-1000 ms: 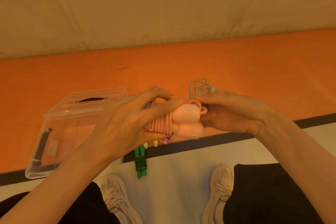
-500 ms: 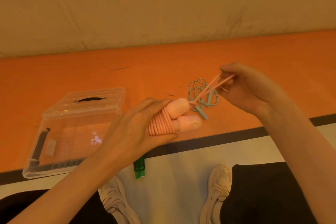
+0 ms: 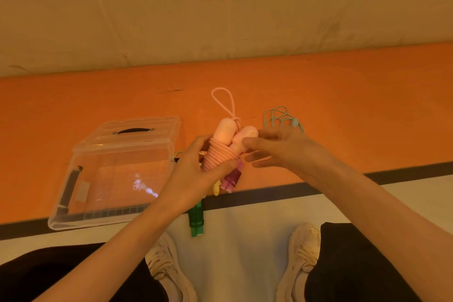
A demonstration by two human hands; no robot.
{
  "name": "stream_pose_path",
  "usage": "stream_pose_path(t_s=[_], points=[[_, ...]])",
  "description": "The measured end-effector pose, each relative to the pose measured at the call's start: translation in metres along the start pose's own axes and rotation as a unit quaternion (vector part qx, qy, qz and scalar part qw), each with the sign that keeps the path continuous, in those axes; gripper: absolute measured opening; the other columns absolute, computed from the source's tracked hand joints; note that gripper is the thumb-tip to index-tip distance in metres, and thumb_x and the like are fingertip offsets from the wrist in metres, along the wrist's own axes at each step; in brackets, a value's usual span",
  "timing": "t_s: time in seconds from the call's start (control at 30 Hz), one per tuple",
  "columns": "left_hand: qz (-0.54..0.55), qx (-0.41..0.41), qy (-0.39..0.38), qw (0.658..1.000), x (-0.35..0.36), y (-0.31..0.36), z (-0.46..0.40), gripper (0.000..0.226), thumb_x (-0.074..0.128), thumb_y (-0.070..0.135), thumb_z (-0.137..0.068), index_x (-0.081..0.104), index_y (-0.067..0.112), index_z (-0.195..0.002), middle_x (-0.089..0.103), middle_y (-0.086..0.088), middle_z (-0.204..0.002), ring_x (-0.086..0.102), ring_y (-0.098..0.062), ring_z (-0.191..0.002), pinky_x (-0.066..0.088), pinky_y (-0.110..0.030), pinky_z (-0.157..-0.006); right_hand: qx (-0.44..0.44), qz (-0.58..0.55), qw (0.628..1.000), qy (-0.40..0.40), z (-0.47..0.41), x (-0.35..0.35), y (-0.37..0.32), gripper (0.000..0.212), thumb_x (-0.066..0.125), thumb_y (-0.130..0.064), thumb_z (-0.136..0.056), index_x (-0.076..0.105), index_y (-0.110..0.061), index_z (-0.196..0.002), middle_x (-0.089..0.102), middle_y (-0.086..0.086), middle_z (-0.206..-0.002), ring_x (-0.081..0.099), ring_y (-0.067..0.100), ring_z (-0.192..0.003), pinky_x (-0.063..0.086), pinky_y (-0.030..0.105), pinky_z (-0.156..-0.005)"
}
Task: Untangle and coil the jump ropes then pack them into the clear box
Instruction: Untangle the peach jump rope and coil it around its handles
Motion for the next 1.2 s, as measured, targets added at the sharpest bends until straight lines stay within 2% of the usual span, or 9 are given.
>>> stream_pose_path(t_s=[0.2, 0.37, 0.47, 0.53, 0.63, 0.77, 0.93, 1.03, 1.2], points=[[0.098, -0.080, 0.028, 0.992, 0.022, -0.050, 0.003, 0.051, 0.075, 0.028, -0.082, 0.052, 0.028, -0.127, 0.064, 0.002, -0.114, 0.064, -0.011, -0.095, 0.055, -0.017, -0.070, 0.005, -0.004, 0.999, 0.033, -0.023, 0.010, 0.021, 0.039, 0.072, -0.011, -0.084, 0.061, -0.002, -0.120, 0.069, 0.016, -0.104, 0.066, 0.017, -0.074, 0.059, 0.024, -0.066], [0.162, -0.171, 0.093, 0.967, 0.044, -0.116, 0.004, 0.049, 0.078, 0.013, -0.078, 0.058, 0.016, -0.122, 0.063, 0.002, -0.113, 0.058, -0.002, -0.093, 0.045, -0.002, -0.064, 0.073, 0.035, 0.996, 0.045, -0.052, 0.016, 0.073, 0.043, 0.074, -0.009, -0.082, 0.052, -0.002, -0.119, 0.066, 0.021, -0.110, 0.067, 0.026, -0.082, 0.058, 0.031, -0.065], [0.212, -0.225, 0.121, 0.943, 0.062, -0.158, 0.007, 0.051, 0.076, 0.008, -0.079, 0.052, 0.013, -0.124, 0.060, 0.001, -0.114, 0.056, 0.003, -0.088, 0.046, -0.006, -0.062, 0.128, 0.041, 0.990, 0.042, -0.076, 0.024, 0.109, 0.042, 0.073, -0.007, -0.082, 0.052, -0.001, -0.118, 0.067, 0.020, -0.106, 0.064, 0.023, -0.076, 0.056, 0.026, -0.055], [0.229, -0.260, 0.132, 0.929, 0.071, -0.185, 0.009, 0.056, 0.073, 0.007, -0.082, 0.047, 0.011, -0.132, 0.058, 0.000, -0.113, 0.055, 0.004, -0.086, 0.046, -0.009, -0.063, 0.155, 0.049, 0.986, 0.032, -0.093, 0.031, 0.134, 0.041, 0.072, -0.007, -0.084, 0.050, -0.002, -0.118, 0.064, 0.017, -0.100, 0.063, 0.023, -0.077, 0.057, 0.030, -0.060], [0.218, -0.302, 0.148, 0.916, 0.078, -0.228, 0.009, 0.055, 0.072, 0.009, -0.084, 0.047, 0.008, -0.133, 0.059, -0.008, -0.122, 0.059, -0.009, -0.094, 0.047, -0.019, -0.074, 0.175, 0.067, 0.982, 0.016, -0.122, 0.049, 0.174, 0.038, 0.070, -0.007, -0.086, 0.049, -0.004, -0.118, 0.059, 0.008, -0.090, 0.062, 0.021, -0.077, 0.054, 0.027, -0.057], [0.205, -0.337, 0.162, 0.904, 0.082, -0.278, 0.005, 0.045, 0.063, 0.008, -0.091, 0.050, 0.004, -0.133, 0.060, -0.013, -0.125, 0.058, -0.017, -0.100, 0.047, -0.019, -0.073, 0.177, 0.080, 0.981, 0.004, -0.158, 0.070, 0.222, 0.038, 0.067, -0.003, -0.086, 0.049, -0.005, -0.120, 0.052, 0.002, -0.085, 0.056, 0.014, -0.065, 0.050, 0.025, -0.051], [0.197, -0.353, 0.146, 0.903, 0.092, -0.318, -0.004, 0.028, 0.056, 0.008, -0.095, 0.057, 0.008, -0.123, 0.063, -0.009, -0.116, 0.061, -0.011, -0.092, 0.048, -0.022, -0.081, 0.188, 0.075, 0.979, 0.019, -0.186, 0.079, 0.274, 0.027, 0.067, 0.002, -0.084, 0.053, -0.002, -0.106, 0.051, 0.006, -0.082, 0.056, 0.024, -0.083, 0.055, 0.039, -0.068], [0.194, -0.360, 0.158, 0.899, 0.093, -0.328, -0.007, 0.034, 0.057, 0.010, -0.095, 0.049, 0.015, -0.128, 0.059, -0.005, -0.120, 0.058, -0.016, -0.102, 0.047, -0.034, -0.096, 0.201, 0.068, 0.977, 0.032, -0.196, 0.084, 0.297, 0.030, 0.069, 0.001, -0.082, 0.058, -0.003, -0.109, 0.056, 0.011, -0.088, 0.058, 0.027, -0.086, 0.055, 0.049, -0.084], [0.176, -0.401, 0.176, 0.882, 0.096, -0.354, -0.004, 0.059, 0.059, 0.021, -0.094, 0.034, 0.014, -0.147, 0.043, -0.011, -0.141, 0.052, -0.023, -0.123, 0.041, -0.045, -0.107, 0.183, 0.100, 0.977, 0.048, -0.214, 0.091, 0.316, 0.039, 0.076, -0.007, -0.077, 0.059, -0.008, -0.112, 0.058, 0.008, -0.095, 0.062, 0.029, -0.094, 0.054, 0.049, -0.086]])
Point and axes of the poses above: each hand's wrist, its own z-axis away from the middle knuckle, its own x-axis out of the palm, y = z × x, the point moved 10 cm from there along -z, towards the middle knuckle
